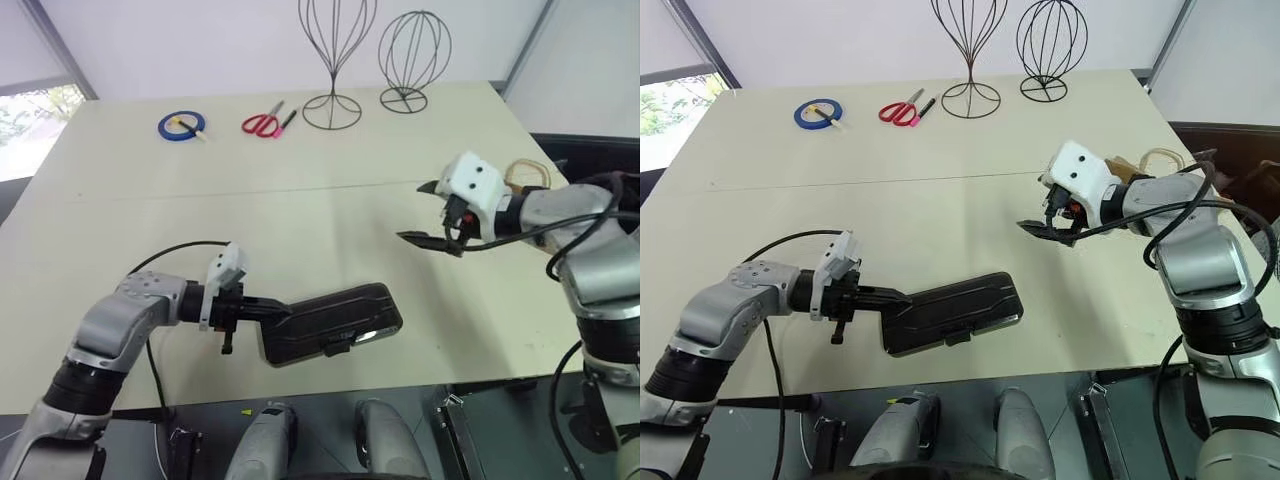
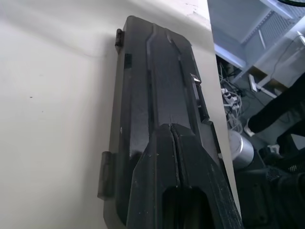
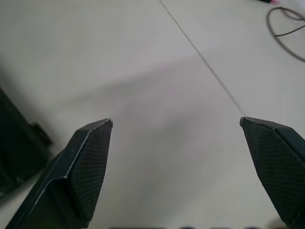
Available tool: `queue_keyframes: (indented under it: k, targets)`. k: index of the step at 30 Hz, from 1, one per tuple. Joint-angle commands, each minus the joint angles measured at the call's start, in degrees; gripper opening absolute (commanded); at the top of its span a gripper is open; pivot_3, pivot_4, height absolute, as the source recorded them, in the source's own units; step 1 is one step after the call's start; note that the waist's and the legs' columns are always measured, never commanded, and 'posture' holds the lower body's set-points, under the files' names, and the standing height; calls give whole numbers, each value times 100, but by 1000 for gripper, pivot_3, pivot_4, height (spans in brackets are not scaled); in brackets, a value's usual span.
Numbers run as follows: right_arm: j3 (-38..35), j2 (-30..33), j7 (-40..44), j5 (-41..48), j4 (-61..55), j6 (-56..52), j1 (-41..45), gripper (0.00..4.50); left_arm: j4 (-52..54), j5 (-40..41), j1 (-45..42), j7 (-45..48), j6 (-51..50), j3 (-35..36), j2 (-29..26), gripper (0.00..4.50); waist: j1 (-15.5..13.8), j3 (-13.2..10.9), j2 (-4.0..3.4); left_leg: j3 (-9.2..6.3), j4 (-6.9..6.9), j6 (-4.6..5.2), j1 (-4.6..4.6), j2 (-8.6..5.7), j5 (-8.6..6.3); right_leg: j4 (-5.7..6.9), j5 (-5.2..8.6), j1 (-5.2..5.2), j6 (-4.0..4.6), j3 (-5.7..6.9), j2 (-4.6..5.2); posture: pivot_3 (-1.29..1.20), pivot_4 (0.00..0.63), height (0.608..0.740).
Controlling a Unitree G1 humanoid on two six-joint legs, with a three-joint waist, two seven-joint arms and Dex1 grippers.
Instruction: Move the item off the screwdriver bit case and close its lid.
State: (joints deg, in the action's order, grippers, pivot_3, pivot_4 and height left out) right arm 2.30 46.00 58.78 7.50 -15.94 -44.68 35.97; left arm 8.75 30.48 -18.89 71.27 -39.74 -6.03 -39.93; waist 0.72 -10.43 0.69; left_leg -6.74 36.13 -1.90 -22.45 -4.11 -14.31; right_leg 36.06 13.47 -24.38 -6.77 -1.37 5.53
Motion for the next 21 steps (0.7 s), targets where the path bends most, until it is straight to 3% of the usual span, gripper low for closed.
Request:
queue_keyframes:
  k: [1, 3, 6, 13, 16, 21]
  targets:
    - [-223, -60, -29, 532, -377, -558, 41, 4458, -158, 94, -393, -130, -19, 154, 77, 0, -2, 0, 0, 0, 1, 0, 0, 0, 0, 0, 0, 0, 0, 0, 0, 0, 150, 740]
    - [-264, -150, -20, 917, -548, -1001, 5, 4458, -352, 97, -619, -162, -15, 192, 120, 0, -4, 0, 0, 0, 2, 0, -1, 0, 0, 0, 0, 0, -1, 0, 0, 0, 150, 740]
    - [-346, -372, 9, 1758, -1066, -2021, -226, 3679, -748, 17, -1042, -85, 96, 155, 137, 0, -4, 0, 1, -1, 1, 0, -1, 0, 0, 0, -1, 0, -1, 1, 0, 0, 150, 740]
    - [-562, -969, -561, 3125, -2331, -4161, -1245, 23, -1629, -349, -1875, 262, 458, -293, 369, 0, -24, 2, 4, -4, 3, 2, -3, -1, -1, 1, -1, 1, -1, 5, -1, 0, 150, 740]
    - [-801, -1290, -890, 3546, -2623, -4744, -1615, 23, -2029, -579, -2092, 412, 665, -517, 551, 0, -14, 3, 4, -2, 11, 3, -5, -4, -1, 3, -1, 2, -2, 3, 1, 0, 150, 740]
    - [-1042, -1456, -1792, 4670, -2697, -4782, -2307, 23, -2598, -961, -2293, 659, 1032, -889, 852, 0, 2, 3, 5, -1, 7, 3, -4, -2, -1, 4, -1, 0, -2, 3, 0, 0, 150, 740]
